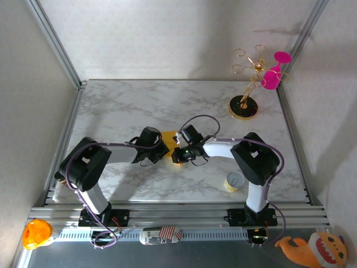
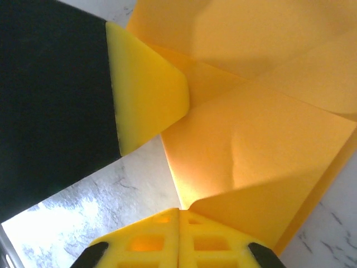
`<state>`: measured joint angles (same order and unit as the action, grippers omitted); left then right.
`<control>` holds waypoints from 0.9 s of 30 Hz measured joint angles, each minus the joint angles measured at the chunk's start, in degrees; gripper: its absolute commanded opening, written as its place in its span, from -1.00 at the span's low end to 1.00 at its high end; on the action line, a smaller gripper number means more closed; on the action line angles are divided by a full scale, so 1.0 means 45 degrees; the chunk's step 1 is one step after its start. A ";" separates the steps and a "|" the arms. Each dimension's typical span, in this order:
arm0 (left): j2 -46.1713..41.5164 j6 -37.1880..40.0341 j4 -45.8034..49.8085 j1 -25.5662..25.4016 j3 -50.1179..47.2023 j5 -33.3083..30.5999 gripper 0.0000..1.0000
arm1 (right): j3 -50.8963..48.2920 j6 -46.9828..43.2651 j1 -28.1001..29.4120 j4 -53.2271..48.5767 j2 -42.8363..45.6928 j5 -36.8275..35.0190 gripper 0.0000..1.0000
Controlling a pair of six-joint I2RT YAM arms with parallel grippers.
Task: Fold a paper plane with a square sheet of paper (pick it up from the middle)
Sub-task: Third fold the triangle at the center of the table.
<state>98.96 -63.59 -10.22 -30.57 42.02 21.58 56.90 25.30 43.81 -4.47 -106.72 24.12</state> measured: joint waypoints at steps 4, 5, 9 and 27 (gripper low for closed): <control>0.0005 0.0039 0.0112 0.0000 0.0058 -0.0049 -0.88 | -0.0005 0.0000 0.0000 -0.0019 -0.0005 -0.0058 -0.84; 0.0010 0.0049 0.0146 -0.0010 0.0073 -0.0058 -0.88 | -0.0005 0.0000 0.0000 -0.0024 -0.0005 -0.0083 -0.84; 0.0019 0.0102 0.0301 -0.0024 0.0155 -0.0126 -0.88 | -0.0010 -0.0005 0.0000 -0.0058 -0.0005 -0.0117 -0.84; 0.0107 0.0520 0.1005 -0.0083 0.0573 -0.0316 -0.90 | -0.1438 -0.0612 -0.0058 0.0107 0.1015 -0.0107 -0.83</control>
<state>99.44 -61.25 -5.69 -30.94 44.60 20.16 50.43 22.55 43.55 -3.99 -102.15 23.64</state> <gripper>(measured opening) 0.053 0.085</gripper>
